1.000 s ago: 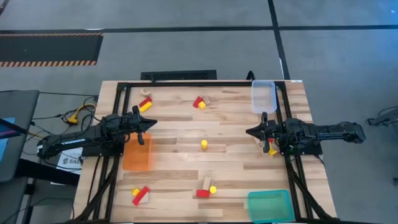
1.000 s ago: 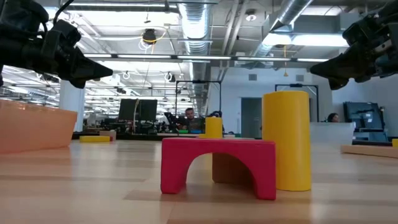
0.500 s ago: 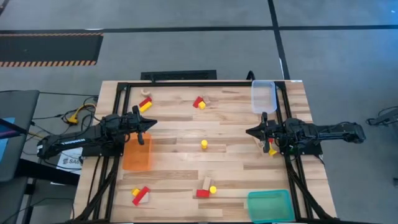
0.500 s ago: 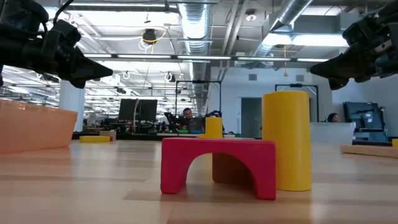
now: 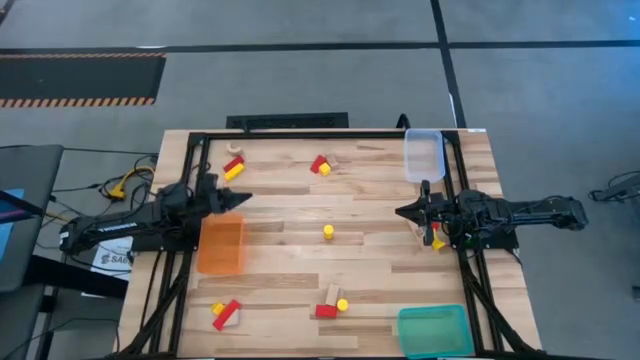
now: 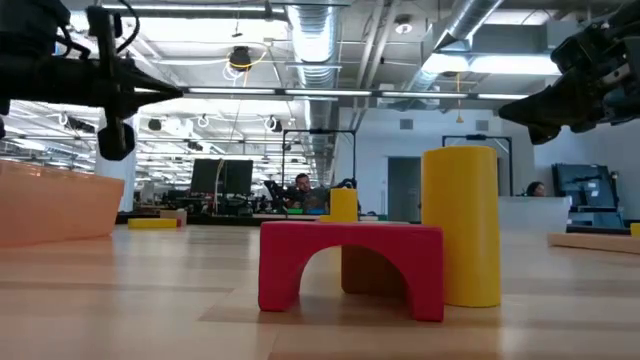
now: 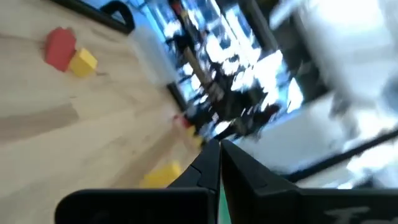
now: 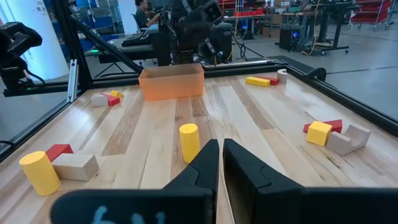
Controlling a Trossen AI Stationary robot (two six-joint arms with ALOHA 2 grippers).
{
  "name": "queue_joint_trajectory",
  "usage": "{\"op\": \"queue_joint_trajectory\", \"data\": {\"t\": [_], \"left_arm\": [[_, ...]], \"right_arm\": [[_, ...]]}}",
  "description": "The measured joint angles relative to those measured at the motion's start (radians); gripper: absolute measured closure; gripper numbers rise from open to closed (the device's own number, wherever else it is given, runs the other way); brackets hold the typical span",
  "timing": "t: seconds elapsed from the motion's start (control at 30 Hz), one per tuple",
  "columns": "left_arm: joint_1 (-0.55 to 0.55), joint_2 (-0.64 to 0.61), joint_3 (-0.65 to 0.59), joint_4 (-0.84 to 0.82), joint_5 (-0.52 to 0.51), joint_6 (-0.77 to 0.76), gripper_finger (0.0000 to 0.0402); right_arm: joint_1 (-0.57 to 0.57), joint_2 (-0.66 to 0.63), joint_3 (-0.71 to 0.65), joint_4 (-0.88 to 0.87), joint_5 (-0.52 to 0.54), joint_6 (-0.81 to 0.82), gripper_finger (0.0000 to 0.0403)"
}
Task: Sort & place blocks by color
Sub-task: Put the brown block into the orange bin
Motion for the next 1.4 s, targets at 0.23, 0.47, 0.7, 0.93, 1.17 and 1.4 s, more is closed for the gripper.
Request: {"op": "queue_joint_trajectory", "data": {"t": [0.23,0.47,0.7,0.93,1.17,1.4], "left_arm": [[0.019,0.038,0.012,0.25,-0.327,0.052,0.0401],[0.067,0.194,0.139,0.256,-0.516,0.22,0.0401],[0.191,0.55,0.469,-0.101,-0.402,0.576,0.0401],[0.341,0.914,0.828,-0.501,-0.358,0.829,0.0389],[0.55,1.243,1.18,-0.934,-0.391,0.956,0.0293],[0.61,1.568,1.425,-1.191,-0.465,1.337,0.0178]], "right_arm": [[0.0,-0.002,-0.001,0.104,0.029,0.0,0.0353],[-0.016,-0.001,-0.001,0.144,0.112,0.05,0.0353],[-0.035,-0.001,-0.001,0.151,0.137,0.164,0.0353],[-0.04,-0.001,-0.001,0.157,0.14,0.227,0.0353],[-0.037,-0.001,0.0,0.141,0.132,0.356,0.0353],[-0.037,-0.001,0.0,0.137,0.131,0.367,0.0353]]}}
